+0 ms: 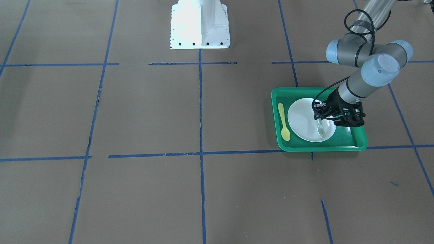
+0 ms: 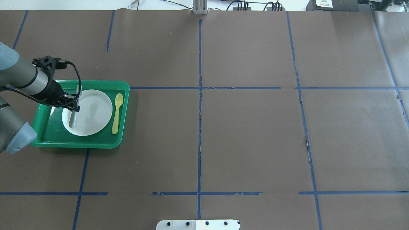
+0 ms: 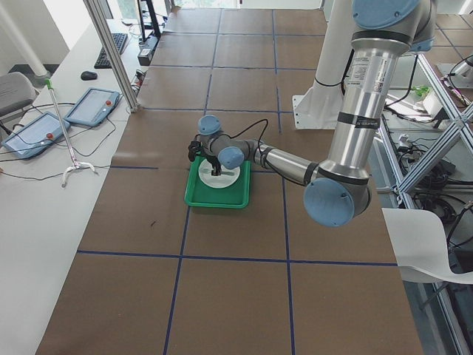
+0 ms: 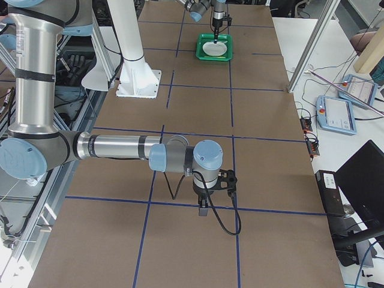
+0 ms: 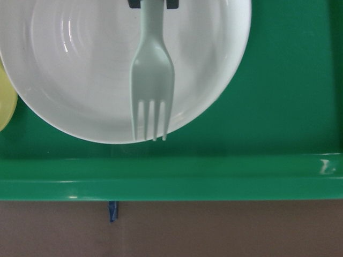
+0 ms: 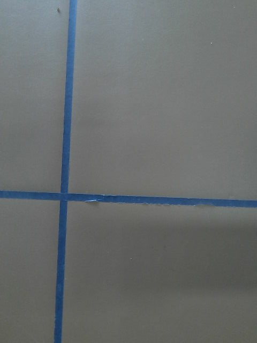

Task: Place fork
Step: 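Lift the fork and carry it off the plate toward the tray edge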

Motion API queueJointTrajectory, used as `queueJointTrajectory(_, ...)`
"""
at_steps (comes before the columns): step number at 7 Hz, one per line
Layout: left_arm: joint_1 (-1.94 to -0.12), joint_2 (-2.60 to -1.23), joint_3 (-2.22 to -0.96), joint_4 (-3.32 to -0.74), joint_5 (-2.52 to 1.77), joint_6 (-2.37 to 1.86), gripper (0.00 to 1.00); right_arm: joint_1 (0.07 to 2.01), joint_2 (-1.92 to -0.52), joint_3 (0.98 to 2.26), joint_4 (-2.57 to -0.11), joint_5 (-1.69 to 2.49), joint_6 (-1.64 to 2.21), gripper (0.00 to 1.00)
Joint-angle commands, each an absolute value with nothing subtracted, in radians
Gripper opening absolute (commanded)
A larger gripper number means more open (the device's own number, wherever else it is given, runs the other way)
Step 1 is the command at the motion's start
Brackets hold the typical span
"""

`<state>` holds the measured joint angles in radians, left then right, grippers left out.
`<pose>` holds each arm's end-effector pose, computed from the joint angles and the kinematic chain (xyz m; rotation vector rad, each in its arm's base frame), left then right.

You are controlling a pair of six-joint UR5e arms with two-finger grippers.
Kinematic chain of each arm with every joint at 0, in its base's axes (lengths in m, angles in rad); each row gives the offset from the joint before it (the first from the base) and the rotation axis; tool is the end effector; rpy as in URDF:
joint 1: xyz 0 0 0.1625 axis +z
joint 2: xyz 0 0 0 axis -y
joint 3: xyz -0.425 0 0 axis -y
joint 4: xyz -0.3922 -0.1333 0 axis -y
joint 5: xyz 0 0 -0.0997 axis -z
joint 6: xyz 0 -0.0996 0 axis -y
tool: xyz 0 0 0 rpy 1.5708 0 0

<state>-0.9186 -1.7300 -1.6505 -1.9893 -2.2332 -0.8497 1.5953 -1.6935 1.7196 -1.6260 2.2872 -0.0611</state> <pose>0.2919 -0.5010 0.4906 0.0272 0.8964 0.0336 0.0786 -0.4357 0.6521 0.0028 -0.7169 -0.0246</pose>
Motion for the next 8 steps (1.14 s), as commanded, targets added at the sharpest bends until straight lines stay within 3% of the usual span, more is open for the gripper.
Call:
queueJointTrajectory(1,-0.963,-1.631,-1.68,-1.997,-2.233,-0.777,0.0,1.595,-1.694,1.72,-1.626,2.287,-0.061,1.0)
queueJointTrajectory(8,-0.976,-1.695,-1.521,-2.052,-2.232,-0.845,0.0,1.595,-1.694,1.72,-1.626,2.287,-0.061,1.0)
